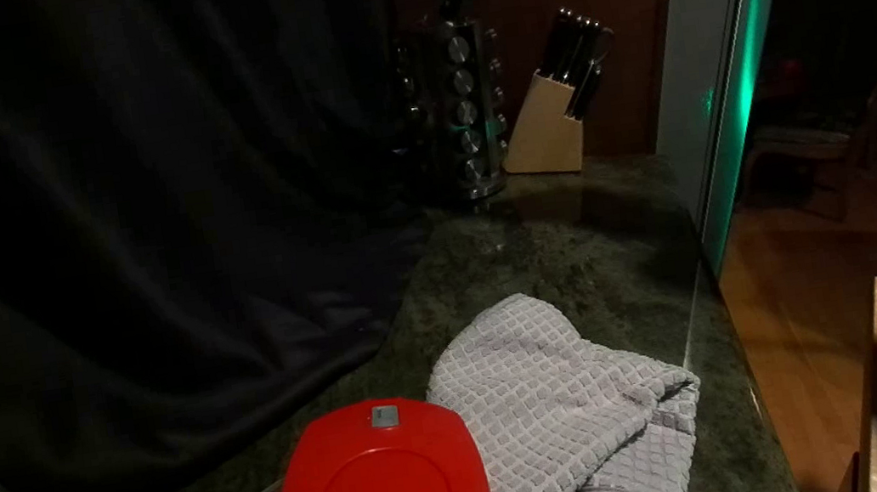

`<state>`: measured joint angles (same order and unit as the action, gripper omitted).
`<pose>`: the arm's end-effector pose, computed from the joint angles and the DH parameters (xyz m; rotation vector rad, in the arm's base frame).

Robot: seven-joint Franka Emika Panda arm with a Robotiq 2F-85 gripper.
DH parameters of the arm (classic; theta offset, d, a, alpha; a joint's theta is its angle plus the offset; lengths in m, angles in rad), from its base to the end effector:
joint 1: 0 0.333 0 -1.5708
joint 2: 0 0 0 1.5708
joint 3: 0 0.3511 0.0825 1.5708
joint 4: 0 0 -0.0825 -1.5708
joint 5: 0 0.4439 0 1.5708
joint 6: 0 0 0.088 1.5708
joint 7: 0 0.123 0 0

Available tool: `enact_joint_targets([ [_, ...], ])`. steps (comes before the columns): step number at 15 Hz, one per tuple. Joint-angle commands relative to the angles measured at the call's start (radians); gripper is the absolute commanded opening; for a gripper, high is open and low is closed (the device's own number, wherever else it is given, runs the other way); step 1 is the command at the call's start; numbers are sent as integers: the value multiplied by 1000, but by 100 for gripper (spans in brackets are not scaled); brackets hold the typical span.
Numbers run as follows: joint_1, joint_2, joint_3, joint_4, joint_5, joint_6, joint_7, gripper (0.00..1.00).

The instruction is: Move the silver stand forwards.

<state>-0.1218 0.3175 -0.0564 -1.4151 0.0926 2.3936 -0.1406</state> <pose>0.7734 -0.1303 0.6080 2.9323 -0.1100 1.0108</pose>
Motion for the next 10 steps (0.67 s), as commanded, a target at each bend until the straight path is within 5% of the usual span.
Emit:
enact_joint_targets([
  [1,9,-7,-5,4,-27,-21,37,4],
  [10,29,-33,-7,22,-68,-60,138,4],
])
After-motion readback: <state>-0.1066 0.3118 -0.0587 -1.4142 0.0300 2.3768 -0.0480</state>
